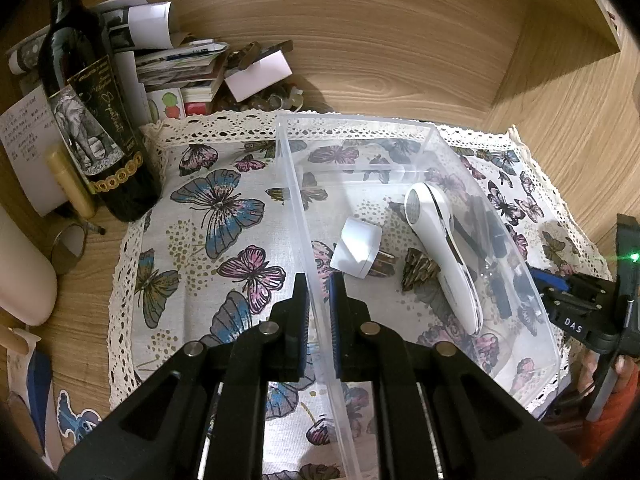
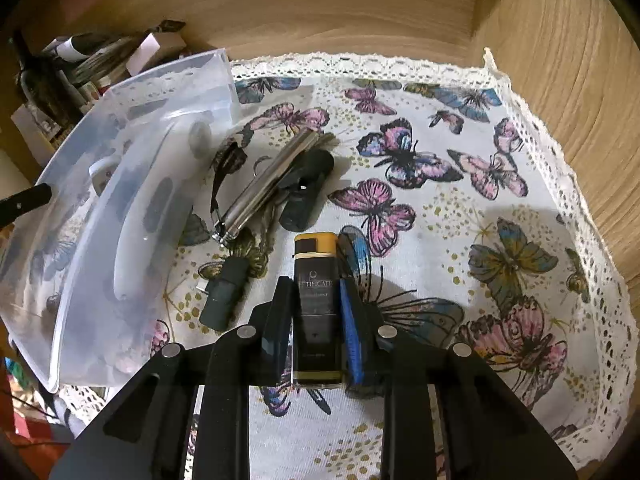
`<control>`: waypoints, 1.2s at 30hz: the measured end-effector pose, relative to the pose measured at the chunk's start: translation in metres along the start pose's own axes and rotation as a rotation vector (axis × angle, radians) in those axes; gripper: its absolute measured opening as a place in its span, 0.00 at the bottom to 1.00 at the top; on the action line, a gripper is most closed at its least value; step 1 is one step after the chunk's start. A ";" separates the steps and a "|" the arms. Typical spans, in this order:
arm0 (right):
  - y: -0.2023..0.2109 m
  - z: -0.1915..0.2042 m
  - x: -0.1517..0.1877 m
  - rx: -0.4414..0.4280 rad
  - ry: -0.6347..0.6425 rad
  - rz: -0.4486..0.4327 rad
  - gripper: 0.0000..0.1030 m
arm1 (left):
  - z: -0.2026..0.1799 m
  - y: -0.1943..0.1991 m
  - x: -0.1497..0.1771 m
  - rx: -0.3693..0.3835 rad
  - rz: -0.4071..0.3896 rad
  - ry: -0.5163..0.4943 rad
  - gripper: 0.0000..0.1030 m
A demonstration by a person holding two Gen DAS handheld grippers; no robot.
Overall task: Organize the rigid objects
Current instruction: 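Grasp the black bottle with gold cap with the right gripper and lift, then lower the black bottle into the clear box and open the right gripper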
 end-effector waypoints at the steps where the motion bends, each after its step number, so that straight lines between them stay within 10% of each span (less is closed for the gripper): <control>1: 0.005 0.001 -0.004 -0.003 0.000 -0.016 0.21 | 0.000 0.000 0.000 0.000 0.000 -0.001 0.09; 17: 0.061 0.071 -0.083 -0.180 0.049 -0.253 0.21 | 0.000 0.000 0.000 0.014 0.000 0.011 0.09; 36: -0.003 0.143 -0.091 -0.151 0.300 -0.083 0.21 | 0.001 0.000 0.001 0.034 -0.006 0.019 0.09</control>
Point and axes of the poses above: each gripper's, at about its wrist camera, not at the fingertips, and y roughly against the way its jaws point, z to its left, x to its underside, the point moved 9 cm from there along -y, roughly the way its jaws point, and after that the axes turned 1 degree about -z, right-handed, at the moved point
